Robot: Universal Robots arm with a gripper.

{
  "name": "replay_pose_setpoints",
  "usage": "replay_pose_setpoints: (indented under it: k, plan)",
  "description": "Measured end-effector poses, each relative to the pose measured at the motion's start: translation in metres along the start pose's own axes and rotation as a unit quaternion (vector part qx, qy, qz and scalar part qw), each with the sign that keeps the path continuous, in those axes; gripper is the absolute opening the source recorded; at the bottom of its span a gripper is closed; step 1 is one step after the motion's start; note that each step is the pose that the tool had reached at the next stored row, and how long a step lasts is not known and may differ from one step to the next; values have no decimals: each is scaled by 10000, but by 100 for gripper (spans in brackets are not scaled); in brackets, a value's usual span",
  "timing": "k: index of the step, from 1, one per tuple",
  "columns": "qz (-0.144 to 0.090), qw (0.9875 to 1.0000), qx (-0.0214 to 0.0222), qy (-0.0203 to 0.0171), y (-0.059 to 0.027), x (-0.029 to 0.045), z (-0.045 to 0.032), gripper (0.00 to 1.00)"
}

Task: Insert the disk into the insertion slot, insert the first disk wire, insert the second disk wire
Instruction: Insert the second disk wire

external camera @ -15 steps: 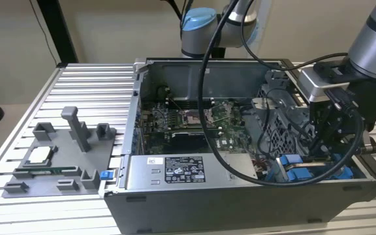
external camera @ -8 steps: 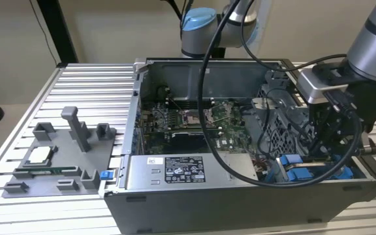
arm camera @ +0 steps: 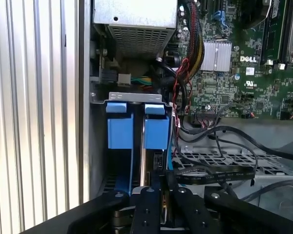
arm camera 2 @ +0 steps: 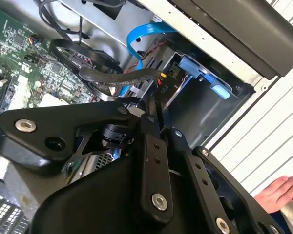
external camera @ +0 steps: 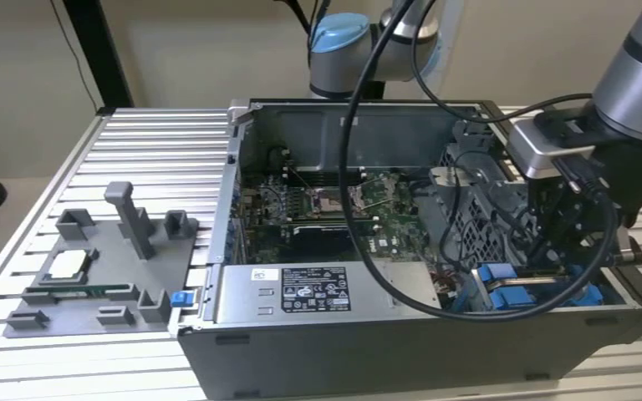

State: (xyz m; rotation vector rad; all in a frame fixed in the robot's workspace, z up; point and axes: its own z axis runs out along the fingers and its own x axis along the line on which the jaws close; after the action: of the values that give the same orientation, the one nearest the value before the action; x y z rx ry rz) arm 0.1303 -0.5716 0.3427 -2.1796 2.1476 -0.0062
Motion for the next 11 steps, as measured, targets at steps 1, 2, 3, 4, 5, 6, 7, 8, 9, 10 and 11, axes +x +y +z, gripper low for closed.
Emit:
replay_pose_setpoints:
  k: [1, 2, 3, 4, 5, 6, 7, 8, 9, 10, 11]
  plan:
    - [0, 10000, 0, -1, -2, 0, 1, 0]
    - [1, 10000, 0, -2, -2, 1, 2, 0]
    - [1, 10000, 1, -3, -2, 1, 5, 0]
    - [1, 10000, 1, -4, -3, 1, 10, 0]
    - [0, 10000, 2, -8, -3, 1, 19, 0]
    - [0, 10000, 4, -9, -3, 2, 29, 0]
    - [0, 10000, 6, -9, -2, 2, 36, 0]
    - [-1, 10000, 7, -8, -2, 3, 45, 0]
    - [0, 10000, 7, -8, 0, 4, 54, 0]
    - [0, 10000, 8, -9, 1, 5, 68, 0]
    - [1, 10000, 8, -9, 2, 6, 80, 0]
